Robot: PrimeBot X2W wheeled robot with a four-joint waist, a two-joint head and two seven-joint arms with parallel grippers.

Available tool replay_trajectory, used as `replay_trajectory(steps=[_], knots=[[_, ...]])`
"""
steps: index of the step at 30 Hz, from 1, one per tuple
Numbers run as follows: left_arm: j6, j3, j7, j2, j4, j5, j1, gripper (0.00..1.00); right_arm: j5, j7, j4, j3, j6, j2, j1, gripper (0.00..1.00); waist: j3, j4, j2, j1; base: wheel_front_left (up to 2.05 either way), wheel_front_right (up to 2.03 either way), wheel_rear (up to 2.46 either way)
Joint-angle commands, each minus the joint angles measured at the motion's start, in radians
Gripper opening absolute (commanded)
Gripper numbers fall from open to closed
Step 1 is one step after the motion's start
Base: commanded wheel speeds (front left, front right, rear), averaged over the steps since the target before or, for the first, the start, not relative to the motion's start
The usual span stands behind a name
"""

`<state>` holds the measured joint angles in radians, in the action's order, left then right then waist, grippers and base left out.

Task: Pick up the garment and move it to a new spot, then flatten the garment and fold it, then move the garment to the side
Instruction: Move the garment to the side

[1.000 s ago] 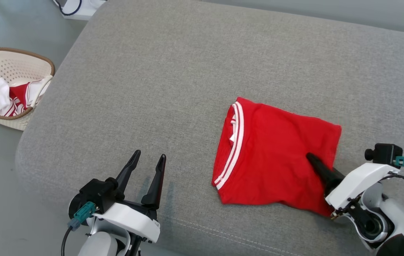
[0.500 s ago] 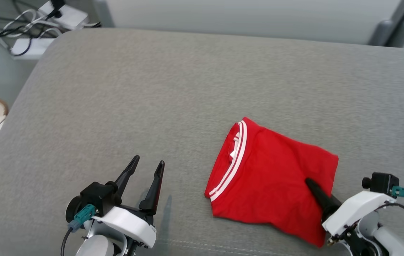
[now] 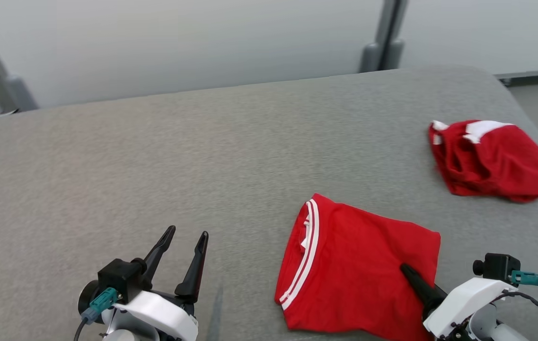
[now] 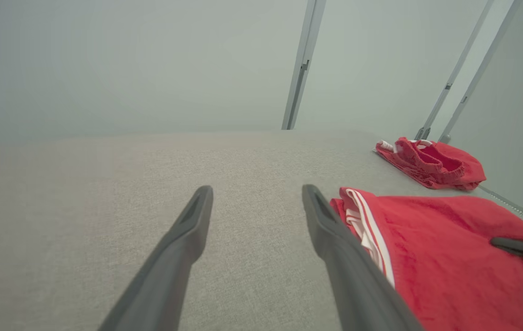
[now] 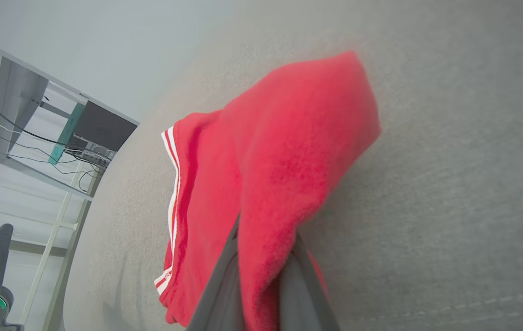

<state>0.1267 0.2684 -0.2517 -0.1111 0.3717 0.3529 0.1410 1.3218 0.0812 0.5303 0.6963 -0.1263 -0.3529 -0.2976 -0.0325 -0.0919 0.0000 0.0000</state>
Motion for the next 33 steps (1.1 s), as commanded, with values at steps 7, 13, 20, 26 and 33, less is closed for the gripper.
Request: replay_trajectory(steps=[7, 13, 20, 26, 33], knots=[[0.004, -0.051, -0.01, -0.002, -0.03, -0.008, 0.018, 1.0, -0.006, 0.012, -0.003, 0.015, -0.004, -0.032, -0.034, 0.0, -0.015, -0.117, 0.0, 0.0, 0.0, 0.0, 0.0], [0.004, -0.065, -0.01, -0.001, -0.041, -0.023, 0.029, 1.0, -0.098, 0.02, 0.019, 0.032, -0.004, -0.085, -0.14, 0.0, -0.061, -0.14, 0.0, 0.0, 0.0, 0.0, 0.0], [0.004, -0.056, -0.01, -0.001, -0.043, -0.032, 0.061, 1.0, -0.257, 0.023, 0.072, 0.055, -0.004, -0.139, -0.34, 0.0, -0.118, -0.135, 0.0, 0.0, 0.0, 0.0, 0.0], [0.004, -0.046, -0.01, -0.003, -0.038, -0.034, 0.087, 1.0, -0.33, -0.016, 0.148, 0.052, -0.004, -0.185, -0.495, 0.0, -0.171, -0.102, 0.0, 0.0, 0.0, 0.0, 0.0], [0.004, -0.032, -0.01, -0.004, -0.037, -0.038, 0.113, 1.0, -0.387, -0.073, 0.255, 0.05, -0.004, -0.233, -0.642, 0.0, -0.23, -0.052, 0.0, 0.0, 0.0, 0.0, 0.0]])
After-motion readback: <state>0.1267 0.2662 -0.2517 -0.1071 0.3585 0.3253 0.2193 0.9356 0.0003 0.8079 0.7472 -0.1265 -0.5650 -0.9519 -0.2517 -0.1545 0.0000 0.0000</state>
